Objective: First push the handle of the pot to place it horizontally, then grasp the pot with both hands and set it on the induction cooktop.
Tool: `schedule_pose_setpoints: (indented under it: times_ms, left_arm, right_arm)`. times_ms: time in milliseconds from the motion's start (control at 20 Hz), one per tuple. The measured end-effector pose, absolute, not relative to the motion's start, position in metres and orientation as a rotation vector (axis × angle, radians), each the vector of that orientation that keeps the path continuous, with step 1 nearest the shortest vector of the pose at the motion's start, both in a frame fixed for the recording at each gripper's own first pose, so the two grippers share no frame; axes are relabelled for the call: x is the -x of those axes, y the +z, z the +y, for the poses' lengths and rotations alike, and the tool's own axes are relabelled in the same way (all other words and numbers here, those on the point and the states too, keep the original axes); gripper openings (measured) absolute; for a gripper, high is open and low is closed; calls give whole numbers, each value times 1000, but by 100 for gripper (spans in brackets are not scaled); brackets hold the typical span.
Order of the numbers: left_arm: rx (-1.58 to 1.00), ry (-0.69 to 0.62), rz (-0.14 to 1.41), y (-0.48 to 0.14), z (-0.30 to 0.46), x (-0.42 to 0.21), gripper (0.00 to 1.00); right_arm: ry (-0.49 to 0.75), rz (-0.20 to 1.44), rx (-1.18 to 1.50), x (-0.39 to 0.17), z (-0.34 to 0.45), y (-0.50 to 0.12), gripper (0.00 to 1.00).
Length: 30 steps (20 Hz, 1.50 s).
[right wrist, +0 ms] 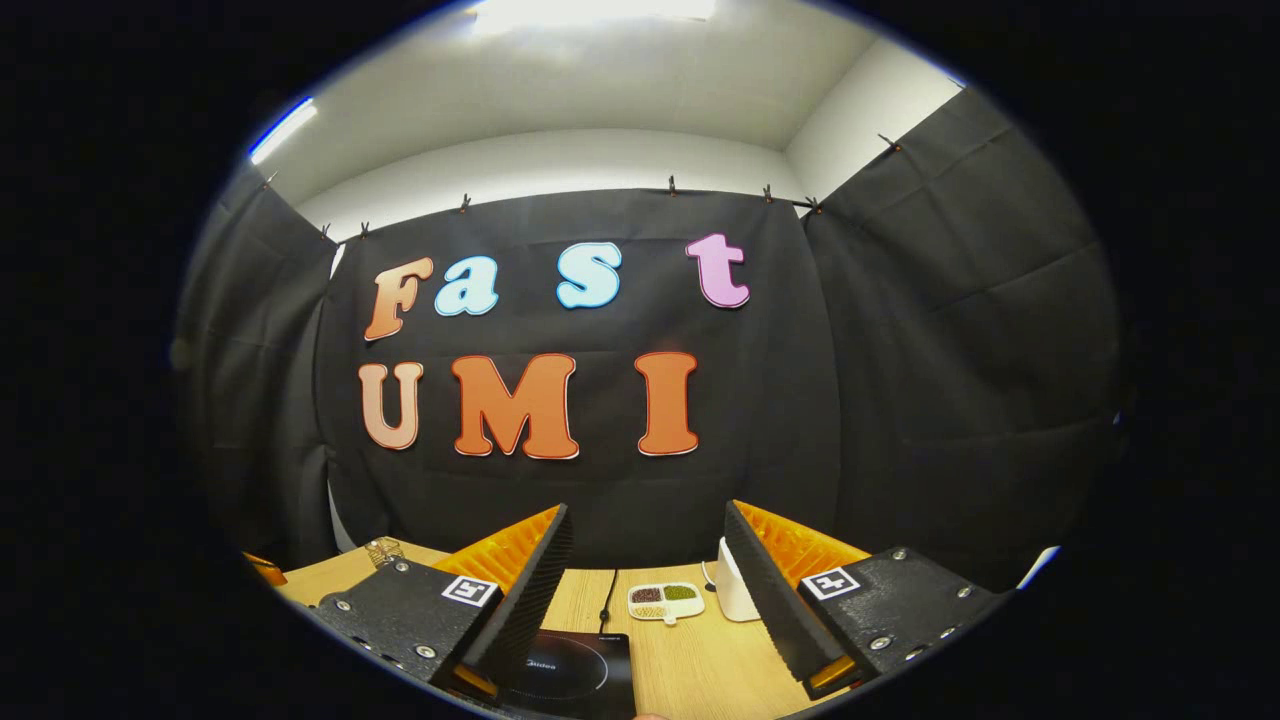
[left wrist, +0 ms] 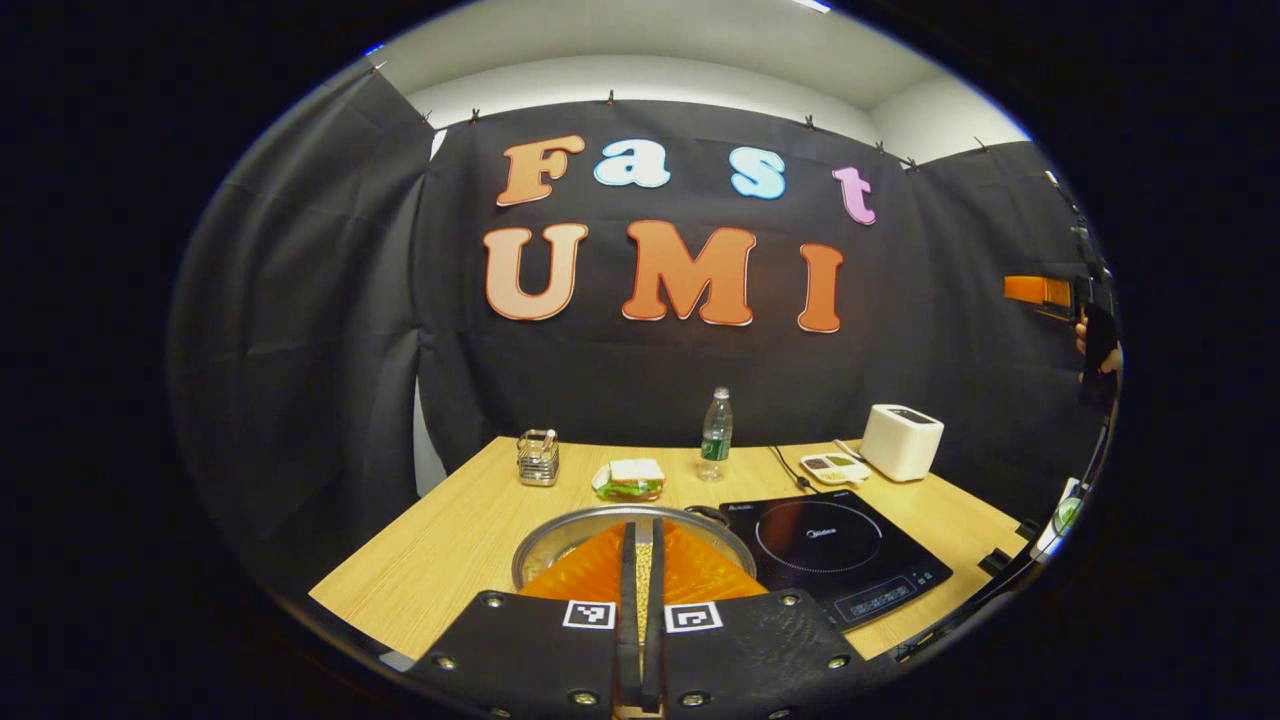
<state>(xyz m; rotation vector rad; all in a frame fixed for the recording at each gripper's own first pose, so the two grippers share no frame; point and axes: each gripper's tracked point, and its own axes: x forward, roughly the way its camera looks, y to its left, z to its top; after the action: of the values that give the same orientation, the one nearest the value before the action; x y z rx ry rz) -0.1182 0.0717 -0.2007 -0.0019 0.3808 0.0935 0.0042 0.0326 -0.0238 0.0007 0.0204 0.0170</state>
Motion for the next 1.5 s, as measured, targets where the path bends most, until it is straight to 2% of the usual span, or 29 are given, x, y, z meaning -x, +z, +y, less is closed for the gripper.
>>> schedule_pose_setpoints:
  times_ms: [700, 1100, 1500]
  left_arm:
    - [9, 203, 617, -309, 104, 188, 3]
    - [54, 252, 735, -364, 120, 199, 3]
    - [99, 285, 785, -396, 134, 189, 3]
  right_arm:
    - [44, 28, 20, -7, 54, -35, 95]
    - [59, 40, 37, -11, 61, -44, 95]
    - [44, 44, 49, -15, 56, -50, 95]
